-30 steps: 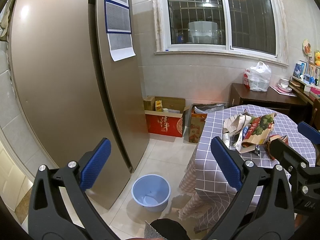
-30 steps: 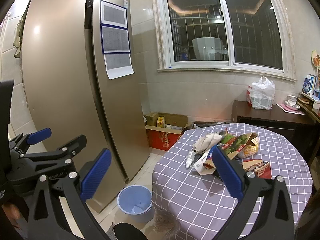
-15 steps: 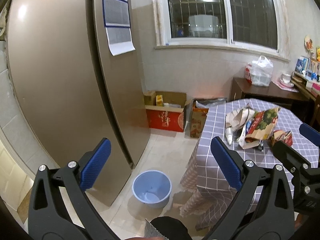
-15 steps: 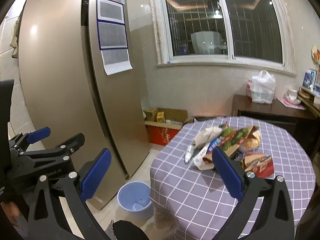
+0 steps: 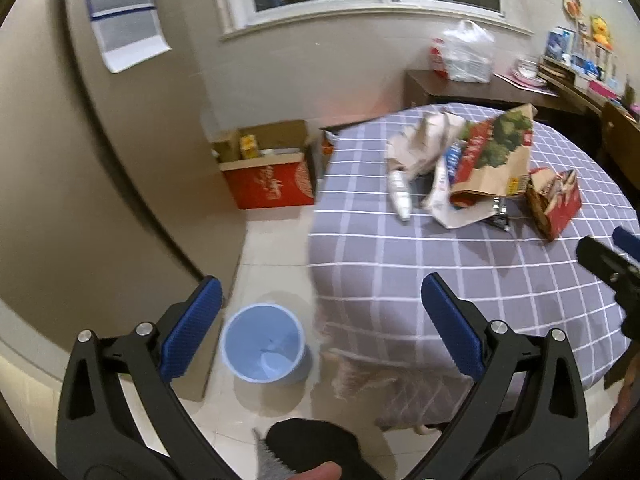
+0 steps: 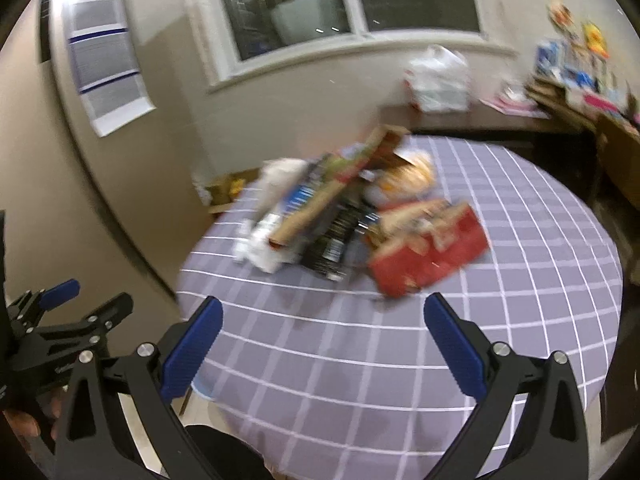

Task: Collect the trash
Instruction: 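Move the right tool to the red paper bag and close on it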

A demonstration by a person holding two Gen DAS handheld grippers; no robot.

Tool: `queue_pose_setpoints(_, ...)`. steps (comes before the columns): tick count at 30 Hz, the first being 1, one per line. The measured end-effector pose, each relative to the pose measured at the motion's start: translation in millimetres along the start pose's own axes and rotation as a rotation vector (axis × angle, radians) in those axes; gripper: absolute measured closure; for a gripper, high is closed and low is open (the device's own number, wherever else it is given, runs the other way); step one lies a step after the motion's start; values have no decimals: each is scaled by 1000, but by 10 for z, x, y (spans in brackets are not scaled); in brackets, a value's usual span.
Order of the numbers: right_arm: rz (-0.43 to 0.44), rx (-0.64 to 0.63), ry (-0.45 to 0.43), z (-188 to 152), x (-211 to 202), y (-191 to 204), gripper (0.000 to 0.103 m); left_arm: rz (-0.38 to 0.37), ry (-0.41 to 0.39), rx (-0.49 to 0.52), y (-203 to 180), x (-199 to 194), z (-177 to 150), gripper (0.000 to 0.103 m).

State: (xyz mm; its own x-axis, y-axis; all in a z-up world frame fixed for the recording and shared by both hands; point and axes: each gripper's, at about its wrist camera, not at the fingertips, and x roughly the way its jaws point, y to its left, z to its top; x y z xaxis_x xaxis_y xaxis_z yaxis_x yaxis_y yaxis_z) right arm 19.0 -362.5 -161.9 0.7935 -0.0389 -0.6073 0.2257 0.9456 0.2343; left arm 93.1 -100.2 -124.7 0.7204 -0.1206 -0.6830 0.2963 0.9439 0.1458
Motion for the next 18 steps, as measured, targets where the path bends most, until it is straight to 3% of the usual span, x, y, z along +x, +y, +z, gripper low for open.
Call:
queue_pose_setpoints(3,-21,48,20,-3,132,-150,4,-50,25,4,-149,168,89,5)
queue_pose_setpoints(8,-49,139,35,40,285,-392,4,-118,-9,66,-445,320,213,5)
queue_pose_setpoints(18,-67,305,86,273,773,-662,4,-148,-60,173,-773,535,415,5)
